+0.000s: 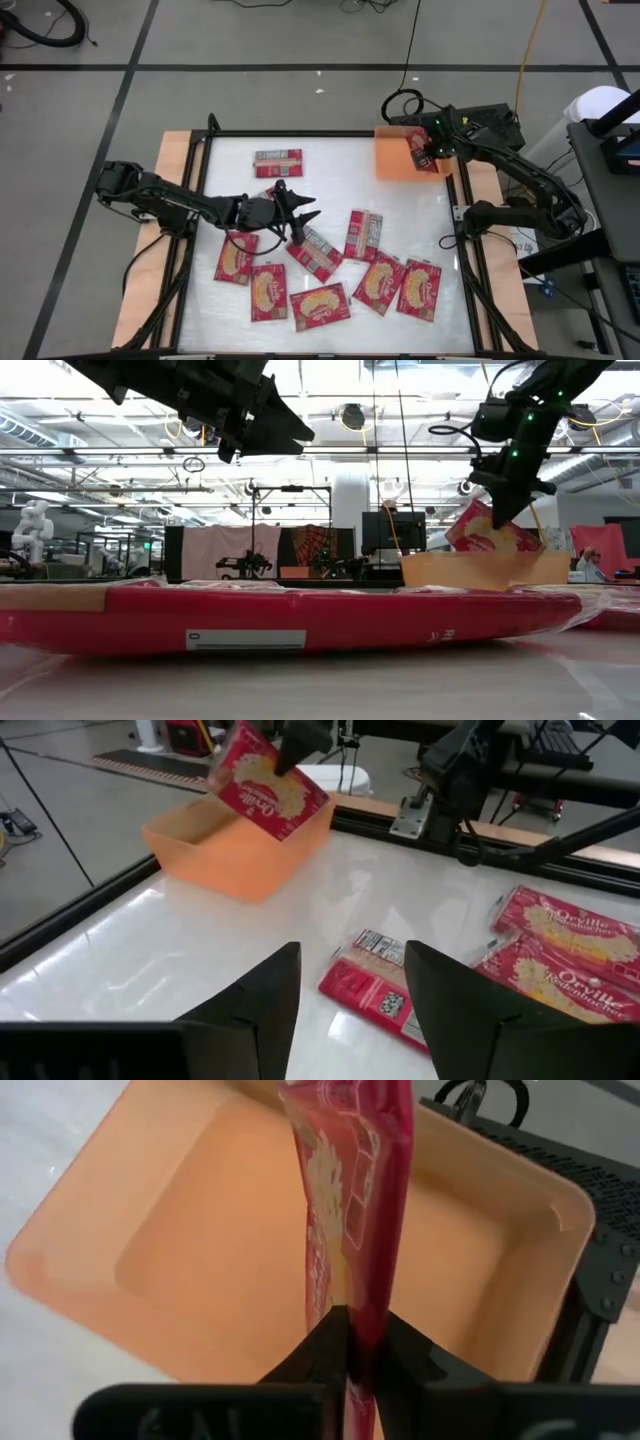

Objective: Sort popcorn bags into baskets
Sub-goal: Put the red popcorn bag into the orange bin

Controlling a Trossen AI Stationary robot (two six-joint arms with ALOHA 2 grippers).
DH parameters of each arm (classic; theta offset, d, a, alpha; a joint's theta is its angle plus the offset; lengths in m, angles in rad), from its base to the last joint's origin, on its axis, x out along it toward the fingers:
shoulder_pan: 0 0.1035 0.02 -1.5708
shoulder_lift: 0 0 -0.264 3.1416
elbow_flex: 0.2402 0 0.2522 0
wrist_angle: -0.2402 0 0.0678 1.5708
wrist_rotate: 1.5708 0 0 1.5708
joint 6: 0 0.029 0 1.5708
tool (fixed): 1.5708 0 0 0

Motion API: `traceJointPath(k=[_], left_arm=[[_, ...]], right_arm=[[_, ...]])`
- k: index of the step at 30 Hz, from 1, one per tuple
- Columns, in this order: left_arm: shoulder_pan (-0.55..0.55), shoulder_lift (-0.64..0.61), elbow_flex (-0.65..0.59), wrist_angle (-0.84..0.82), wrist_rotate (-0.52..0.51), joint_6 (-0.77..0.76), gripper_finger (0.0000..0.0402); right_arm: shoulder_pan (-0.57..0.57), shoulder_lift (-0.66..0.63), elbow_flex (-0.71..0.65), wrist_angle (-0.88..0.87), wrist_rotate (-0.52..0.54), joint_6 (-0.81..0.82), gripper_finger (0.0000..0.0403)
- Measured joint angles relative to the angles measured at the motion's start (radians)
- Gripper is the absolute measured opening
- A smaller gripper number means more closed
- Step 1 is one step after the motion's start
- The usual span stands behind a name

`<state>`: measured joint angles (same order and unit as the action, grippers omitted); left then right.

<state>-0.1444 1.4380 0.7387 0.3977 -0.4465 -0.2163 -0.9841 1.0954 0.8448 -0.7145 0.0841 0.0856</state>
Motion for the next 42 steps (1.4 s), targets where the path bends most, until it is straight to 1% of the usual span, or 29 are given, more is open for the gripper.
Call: traceJointPath(k=[4,6,12,17,22,24,26,28,31,35,39,42], left_arm=[[0.000,0.000,0.000,-0.003,0.001,-0.021,0.0173],[-0.001,0.000,0.000,-0.003,0.001,-0.025,0.0168],[-0.002,0.000,0.000,-0.003,0.001,-0.036,0.0156],[-0.002,0.000,0.000,-0.003,0.002,-0.037,0.0165],[-0.002,0.000,0.000,-0.003,0.003,-0.036,0.0179],[0.000,0.000,0.000,-0.003,0.003,-0.033,0.0183],[0.004,0.000,0.000,-0.003,0.003,-0.022,0.0186],[0.016,0.000,0.000,0.004,0.003,-0.004,0.0186],[0.053,0.000,0.000,0.023,0.003,0.029,0.0186],[0.120,0.000,0.000,0.020,0.003,0.094,0.0187],[0.186,0.000,0.000,0.017,0.005,0.115,0.0187],[0.225,0.000,0.000,0.013,0.051,0.123,0.0187]], right_arm=[[-0.003,0.000,-0.021,0.043,0.001,-0.005,0.0034],[-0.003,0.000,-0.031,0.052,0.017,-0.015,0.0042],[0.002,0.001,-0.043,0.076,0.048,-0.016,0.0081],[0.004,0.001,-0.043,0.095,0.072,-0.017,0.0112],[0.006,0.001,-0.043,0.113,0.071,-0.003,0.0127],[0.027,0.006,-0.043,0.113,0.022,0.022,0.0128],[0.077,0.017,-0.043,0.113,-0.069,0.027,0.0128],[0.143,0.036,-0.043,0.122,-0.093,0.018,0.0128],[0.223,0.085,-0.043,0.185,-0.090,-0.063,0.0128],[0.246,0.185,-0.022,0.296,-0.100,-0.205,0.0129],[0.220,0.319,0.059,0.254,-0.138,-0.369,0.0143],[0.190,0.411,0.143,0.202,-0.139,-0.481,0.0161]])
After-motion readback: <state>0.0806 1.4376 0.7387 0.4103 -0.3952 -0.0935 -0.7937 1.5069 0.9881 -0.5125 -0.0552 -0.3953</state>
